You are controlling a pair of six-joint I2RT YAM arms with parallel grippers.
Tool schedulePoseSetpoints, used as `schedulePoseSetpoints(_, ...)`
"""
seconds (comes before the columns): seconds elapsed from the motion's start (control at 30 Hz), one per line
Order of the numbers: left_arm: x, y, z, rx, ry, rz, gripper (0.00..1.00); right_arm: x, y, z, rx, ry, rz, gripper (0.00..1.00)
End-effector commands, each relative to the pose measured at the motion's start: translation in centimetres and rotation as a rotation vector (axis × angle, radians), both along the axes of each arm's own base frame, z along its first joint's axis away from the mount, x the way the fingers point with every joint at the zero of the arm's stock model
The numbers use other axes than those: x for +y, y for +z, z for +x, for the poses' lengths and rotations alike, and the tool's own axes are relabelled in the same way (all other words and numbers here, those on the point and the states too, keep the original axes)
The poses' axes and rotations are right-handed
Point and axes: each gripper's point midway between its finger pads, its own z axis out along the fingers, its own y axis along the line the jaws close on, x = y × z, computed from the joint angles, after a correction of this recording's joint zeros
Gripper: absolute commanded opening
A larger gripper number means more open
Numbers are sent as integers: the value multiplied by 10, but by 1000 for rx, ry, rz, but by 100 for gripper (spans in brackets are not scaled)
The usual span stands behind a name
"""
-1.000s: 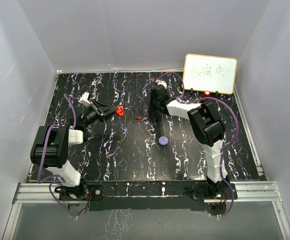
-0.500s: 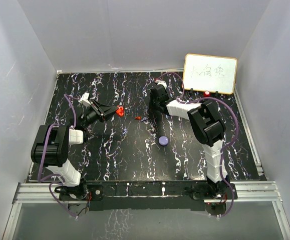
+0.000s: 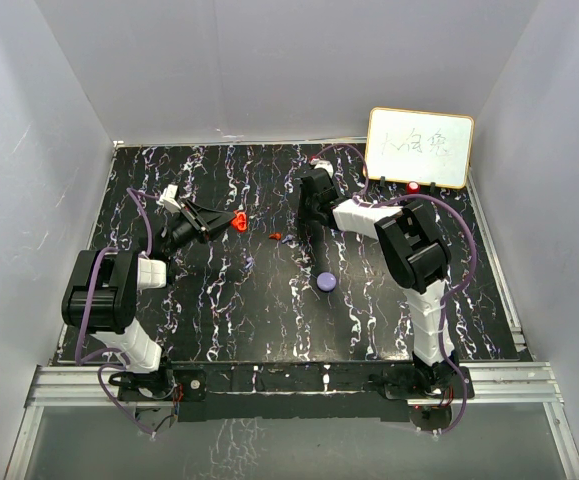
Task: Insert the wireless bluetooth earbuds into the charging case
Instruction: Pick up the earbud from the center of the board.
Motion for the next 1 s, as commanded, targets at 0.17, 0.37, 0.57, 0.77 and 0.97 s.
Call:
schedulePoseSetpoints(0.17, 1, 6, -1, -46, -15, -3, 0, -7, 56, 7, -232, 17, 47, 3)
schedulePoseSetpoints(0.37, 0, 20, 4, -59, -27, -36, 0, -5, 124, -22, -529, 130, 228, 2)
schedulePoseSetpoints(0.57, -7, 36, 9, -74, -55, -63, 0, 6, 171, -63, -801, 331, 336, 0)
schedulePoseSetpoints(0.77, -25, 46, 8, -67, -133, -94, 0, 11, 208, -112, -1083, 499, 442, 0)
schedulePoseSetpoints(0.97, -42, 49, 5, -48, -199, -140, 0, 19, 224, -139, -1230, 622, 509, 0)
